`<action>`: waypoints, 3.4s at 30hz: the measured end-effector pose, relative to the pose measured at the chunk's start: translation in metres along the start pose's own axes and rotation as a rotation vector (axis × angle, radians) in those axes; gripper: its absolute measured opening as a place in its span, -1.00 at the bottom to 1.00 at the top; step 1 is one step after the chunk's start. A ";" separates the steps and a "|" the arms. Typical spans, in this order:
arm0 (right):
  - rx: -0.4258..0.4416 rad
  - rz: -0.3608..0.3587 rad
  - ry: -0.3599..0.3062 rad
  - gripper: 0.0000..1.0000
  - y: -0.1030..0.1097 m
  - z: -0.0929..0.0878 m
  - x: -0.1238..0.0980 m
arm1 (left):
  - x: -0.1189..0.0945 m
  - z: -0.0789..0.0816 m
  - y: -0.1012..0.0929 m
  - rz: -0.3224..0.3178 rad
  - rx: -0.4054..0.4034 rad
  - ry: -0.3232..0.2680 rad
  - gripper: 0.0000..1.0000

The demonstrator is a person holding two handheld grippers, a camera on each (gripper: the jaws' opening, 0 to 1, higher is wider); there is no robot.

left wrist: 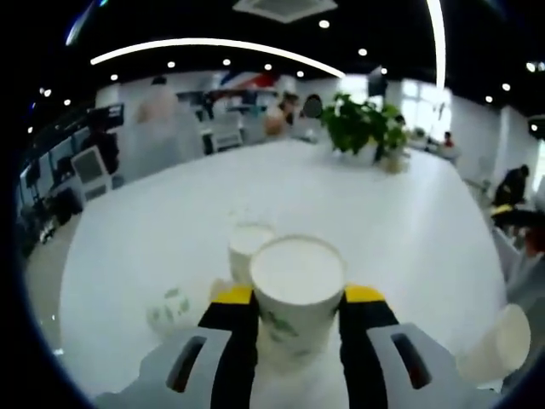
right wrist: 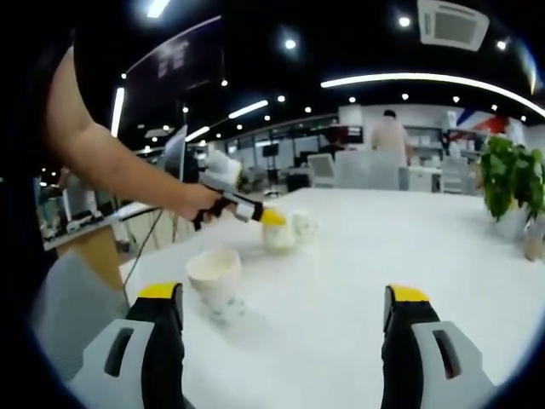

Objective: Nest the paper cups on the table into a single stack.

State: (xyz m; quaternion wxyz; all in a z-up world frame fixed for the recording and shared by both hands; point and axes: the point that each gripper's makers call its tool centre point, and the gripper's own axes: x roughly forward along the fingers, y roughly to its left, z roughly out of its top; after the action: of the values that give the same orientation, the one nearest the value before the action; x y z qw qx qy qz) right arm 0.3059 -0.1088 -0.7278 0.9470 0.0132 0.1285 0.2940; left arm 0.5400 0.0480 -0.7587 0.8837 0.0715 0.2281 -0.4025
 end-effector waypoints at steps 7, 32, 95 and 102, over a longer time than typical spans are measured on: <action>-0.009 0.007 0.006 0.92 0.002 -0.001 0.001 | -0.004 0.019 -0.002 -0.010 0.019 -0.005 -0.27; -0.020 0.005 0.000 0.90 0.001 0.001 0.002 | -0.029 0.108 0.003 -0.062 0.038 -0.040 -0.29; -0.072 0.035 -0.007 0.83 0.015 0.003 -0.001 | -0.118 0.128 -0.120 -0.245 0.242 -0.063 -0.28; -0.071 0.032 -0.008 0.82 0.013 0.003 -0.001 | -0.127 0.122 -0.128 -0.252 0.240 -0.069 -0.28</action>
State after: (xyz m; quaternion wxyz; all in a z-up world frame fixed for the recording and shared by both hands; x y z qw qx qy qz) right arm 0.2986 -0.0982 -0.7229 0.9426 -0.0171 0.1140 0.3134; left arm 0.4141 0.0115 -0.5849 0.8187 0.1336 0.1550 -0.5366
